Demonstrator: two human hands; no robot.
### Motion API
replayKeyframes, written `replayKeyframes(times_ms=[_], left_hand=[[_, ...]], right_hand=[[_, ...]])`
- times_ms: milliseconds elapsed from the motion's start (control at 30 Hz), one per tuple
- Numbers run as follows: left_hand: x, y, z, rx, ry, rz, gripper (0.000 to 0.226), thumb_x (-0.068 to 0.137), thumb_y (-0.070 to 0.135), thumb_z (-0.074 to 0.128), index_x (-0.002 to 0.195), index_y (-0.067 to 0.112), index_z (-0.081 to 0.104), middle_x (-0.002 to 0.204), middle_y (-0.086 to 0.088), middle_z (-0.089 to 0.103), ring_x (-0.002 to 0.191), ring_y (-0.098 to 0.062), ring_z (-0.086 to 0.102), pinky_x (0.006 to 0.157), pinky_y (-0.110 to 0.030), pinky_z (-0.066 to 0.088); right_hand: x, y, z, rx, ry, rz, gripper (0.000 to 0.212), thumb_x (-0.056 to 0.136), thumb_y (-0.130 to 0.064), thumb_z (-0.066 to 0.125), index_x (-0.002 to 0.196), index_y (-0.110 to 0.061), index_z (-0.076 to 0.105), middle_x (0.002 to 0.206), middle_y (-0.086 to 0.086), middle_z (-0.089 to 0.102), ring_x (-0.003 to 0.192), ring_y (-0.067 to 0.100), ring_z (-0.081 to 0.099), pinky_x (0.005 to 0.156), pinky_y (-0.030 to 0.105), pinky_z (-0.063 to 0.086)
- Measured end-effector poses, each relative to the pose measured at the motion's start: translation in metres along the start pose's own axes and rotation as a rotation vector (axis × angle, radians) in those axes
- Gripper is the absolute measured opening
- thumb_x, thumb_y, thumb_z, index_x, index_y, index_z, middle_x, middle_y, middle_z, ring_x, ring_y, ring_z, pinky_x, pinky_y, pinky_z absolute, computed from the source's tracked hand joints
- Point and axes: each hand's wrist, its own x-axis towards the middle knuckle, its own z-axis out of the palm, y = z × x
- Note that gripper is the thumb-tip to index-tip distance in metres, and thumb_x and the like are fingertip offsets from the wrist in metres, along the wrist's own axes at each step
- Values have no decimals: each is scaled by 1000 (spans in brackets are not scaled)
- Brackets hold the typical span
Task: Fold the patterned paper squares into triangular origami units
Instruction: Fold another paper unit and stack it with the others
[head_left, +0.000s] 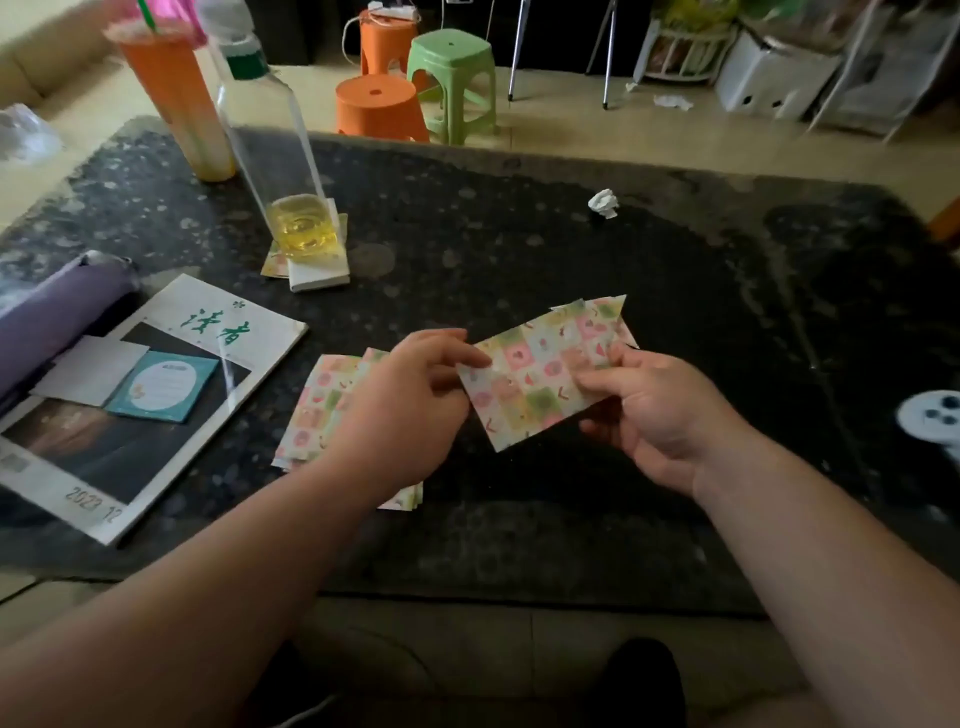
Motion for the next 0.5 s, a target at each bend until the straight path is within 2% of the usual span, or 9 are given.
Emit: replayKeyframes(times_ms=[67,133,167,233,300,400,500], left_hand=[[7,6,6,-474,-9,-245,30,97,-6,51,107,16,67,120,-5,72,97,-21,76,86,-46,61],[13,8,9,-779,-50,-365,25,99,-5,49,119,6,58,114,-21,72,95,-36,75,84,-50,61],[15,8,10,-808,-74,-381,29,98,-2,55,125,8,54,113,-23,72,95,-39,74,82,-51,61],[17,5,15,-732,-116,-396,50,90,-2,69,133,13,49,109,-22,74,94,-37,75,79,-47,62],[20,1,20,-684,-158,-456,59,85,-7,72,135,15,50,106,-18,76,93,-33,76,76,-43,62],[25,1,25,-698,-249,-543,46,88,-6,69,130,9,56,106,-15,77,95,-30,76,73,-37,63],[29,0,25,-781,-259,-571,36,95,0,62,130,-2,59,111,-17,75,102,-31,74,79,-37,64]], right_hand=[[6,4,-13,5,-3,6,28,98,-12,66,125,-13,65,101,4,80,87,15,77,60,29,54],[10,6,-23,32,-8,29,24,98,-12,66,122,-11,66,104,7,80,85,15,77,58,28,53],[11,7,-27,45,-19,43,22,98,-12,66,120,-10,66,105,9,79,87,17,76,58,28,53],[12,9,-32,72,-56,61,19,98,-10,64,117,-9,67,105,11,79,89,18,76,58,28,53],[12,9,-33,117,-106,74,20,98,-8,63,117,-8,68,106,12,79,88,19,76,59,27,55],[13,9,-35,144,-156,83,23,98,-7,60,119,-9,68,107,12,78,87,19,76,62,28,55],[13,8,-37,150,-190,93,26,97,-10,59,121,-12,69,110,11,78,87,18,75,71,31,53]])
